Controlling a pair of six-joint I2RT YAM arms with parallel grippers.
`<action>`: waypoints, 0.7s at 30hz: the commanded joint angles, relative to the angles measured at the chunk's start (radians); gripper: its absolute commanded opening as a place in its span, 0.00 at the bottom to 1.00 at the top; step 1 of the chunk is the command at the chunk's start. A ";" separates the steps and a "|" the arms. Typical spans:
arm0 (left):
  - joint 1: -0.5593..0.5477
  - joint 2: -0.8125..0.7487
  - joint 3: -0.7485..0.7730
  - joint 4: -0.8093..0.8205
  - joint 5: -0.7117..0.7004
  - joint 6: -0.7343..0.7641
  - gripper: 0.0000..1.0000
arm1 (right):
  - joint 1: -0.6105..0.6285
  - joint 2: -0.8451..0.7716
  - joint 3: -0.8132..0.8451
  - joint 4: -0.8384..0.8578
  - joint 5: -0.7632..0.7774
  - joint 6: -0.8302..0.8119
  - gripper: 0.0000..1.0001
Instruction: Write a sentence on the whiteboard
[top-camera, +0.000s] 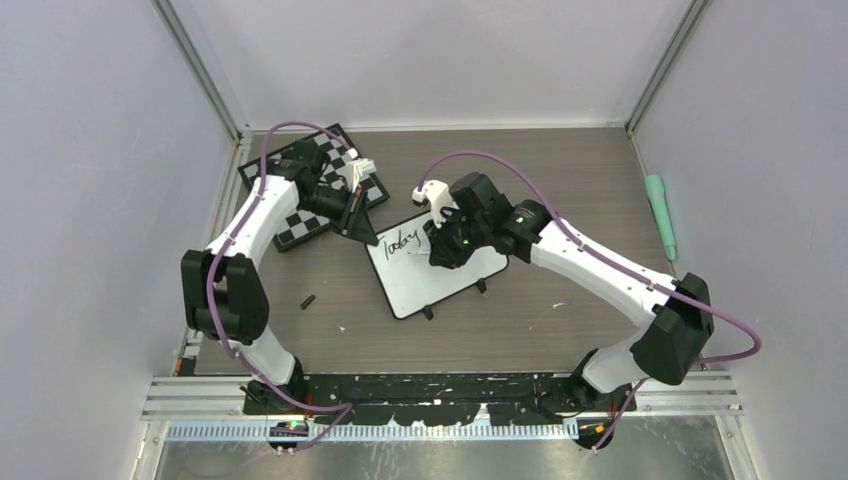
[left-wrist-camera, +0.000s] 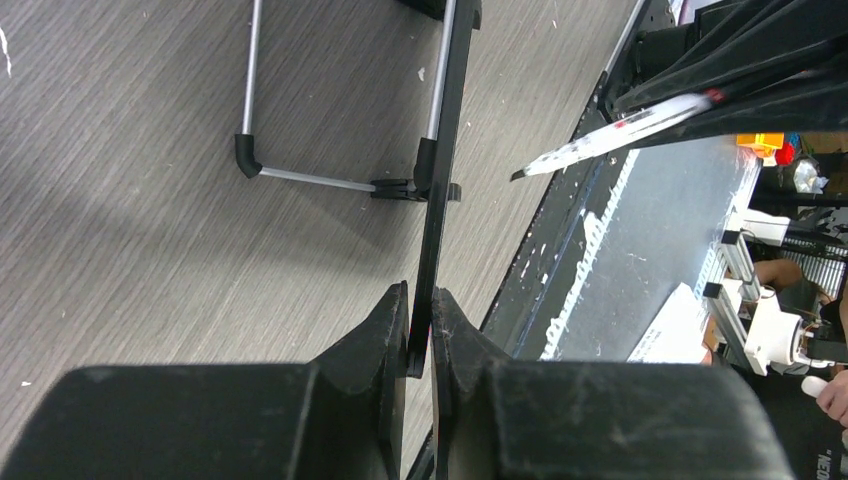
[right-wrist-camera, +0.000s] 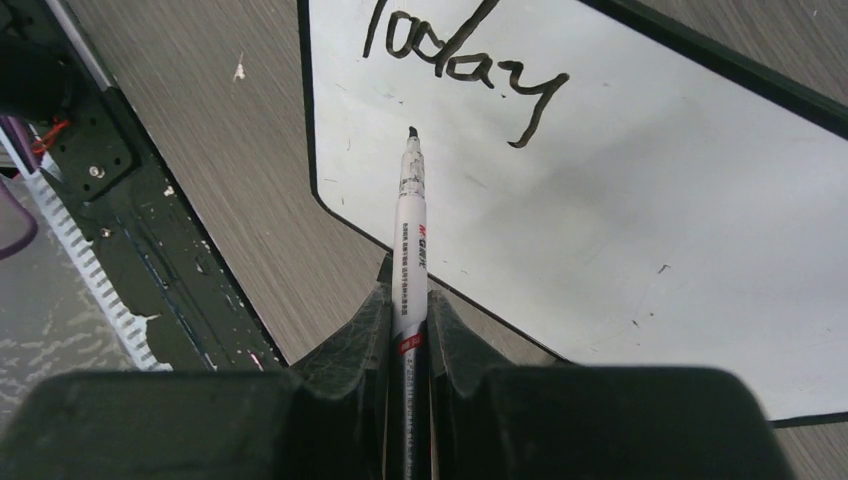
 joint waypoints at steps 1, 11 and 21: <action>0.000 -0.051 -0.027 0.007 -0.003 -0.033 0.00 | -0.036 -0.086 0.043 0.003 -0.061 0.021 0.00; 0.000 -0.088 -0.080 0.032 -0.007 -0.066 0.00 | -0.099 -0.142 -0.002 -0.004 -0.116 0.027 0.00; 0.000 -0.094 -0.099 0.048 -0.014 -0.093 0.00 | -0.106 -0.139 -0.015 0.016 -0.122 0.032 0.00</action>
